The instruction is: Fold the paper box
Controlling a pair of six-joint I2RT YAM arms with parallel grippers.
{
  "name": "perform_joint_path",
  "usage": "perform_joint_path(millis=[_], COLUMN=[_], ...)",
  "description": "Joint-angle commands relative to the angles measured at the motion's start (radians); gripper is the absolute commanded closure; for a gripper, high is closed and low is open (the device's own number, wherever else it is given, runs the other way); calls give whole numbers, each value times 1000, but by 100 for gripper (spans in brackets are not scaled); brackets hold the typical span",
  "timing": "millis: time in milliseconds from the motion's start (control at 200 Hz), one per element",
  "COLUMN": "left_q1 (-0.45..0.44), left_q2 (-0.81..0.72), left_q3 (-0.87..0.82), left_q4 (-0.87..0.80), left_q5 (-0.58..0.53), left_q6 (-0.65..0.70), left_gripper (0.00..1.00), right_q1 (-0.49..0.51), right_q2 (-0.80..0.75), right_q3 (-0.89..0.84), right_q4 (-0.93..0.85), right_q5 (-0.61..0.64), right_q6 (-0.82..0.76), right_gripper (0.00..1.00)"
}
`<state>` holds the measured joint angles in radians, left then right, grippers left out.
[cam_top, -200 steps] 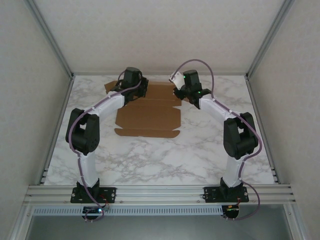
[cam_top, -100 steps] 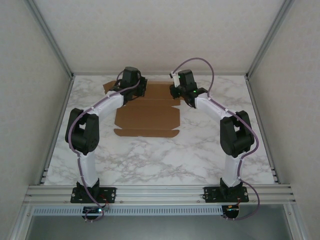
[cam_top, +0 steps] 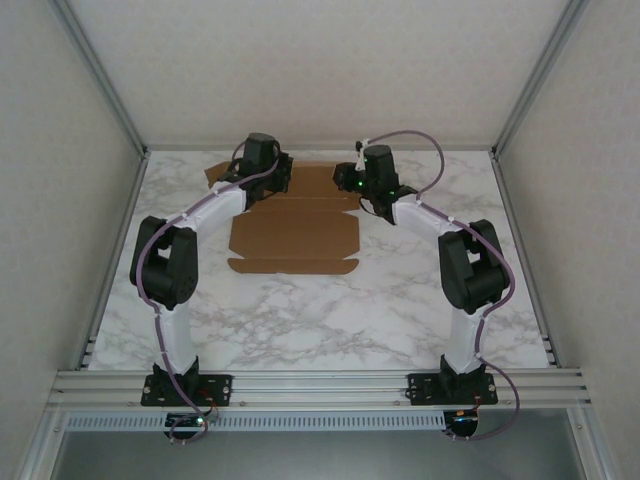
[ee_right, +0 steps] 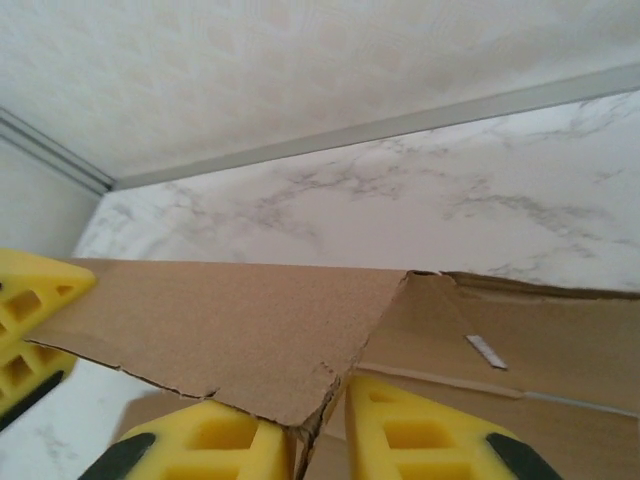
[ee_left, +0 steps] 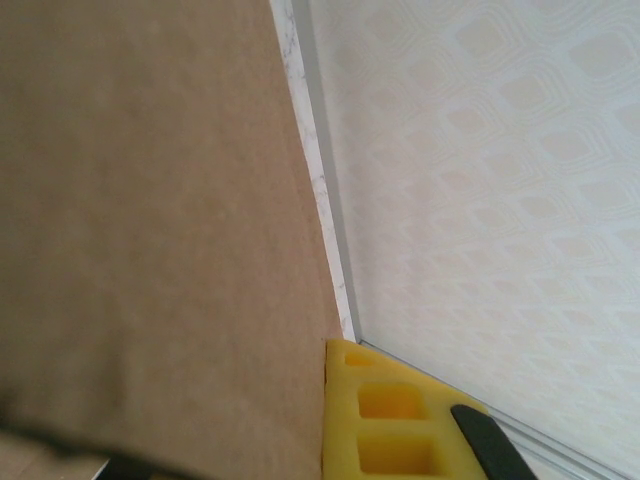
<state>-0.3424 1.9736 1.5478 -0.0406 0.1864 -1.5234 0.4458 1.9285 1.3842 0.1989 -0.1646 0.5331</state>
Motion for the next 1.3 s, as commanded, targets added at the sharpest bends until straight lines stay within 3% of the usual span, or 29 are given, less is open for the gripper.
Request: perform_joint_path(millis=[0, 160, 245, 391, 541, 641, 811, 946, 1046, 1142, 1292], left_q1=[-3, -1, 4, 18, 36, 46, 70, 86, 90, 92, 93], left_q2=[18, 10, 8, 32, 81, 127, 231, 300, 322, 325, 320], left_q3=[-32, -37, -39, -15, 64, 138, 279, 376, 401, 405, 391], left_q4=[-61, -70, -81, -103, -135, -173, -261, -307, -307, -304, -294], left_q5=[33, 20, 11, -4, -8, -10, 7, 12, 17, 19, 24], left_q6=[-15, -5, 3, 18, 31, 28, 7, 6, -1, -3, -4], left_gripper=[100, 100, 100, 100, 100, 100, 100, 100, 100, 100, 100], right_q1=[-17, -34, -37, -43, -59, -61, -64, -70, -63, -62, -39], right_q2=[10, -15, -71, -204, -264, -200, -122, 56, 176, 271, 307], right_q3=[-28, -47, -41, -131, -142, -12, 28, 250, 395, 503, 506], right_q4=[176, 168, 31, -109, -257, -512, -567, -778, -878, -949, -964], right_q5=[-82, -115, -120, -15, 55, 62, 84, -2, 0, -4, 10], right_q6=[162, 165, 37, -124, -141, -169, -121, -75, -68, -38, -29], right_gripper=[80, 76, 66, 52, 49, 52, 62, 63, 62, 54, 48])
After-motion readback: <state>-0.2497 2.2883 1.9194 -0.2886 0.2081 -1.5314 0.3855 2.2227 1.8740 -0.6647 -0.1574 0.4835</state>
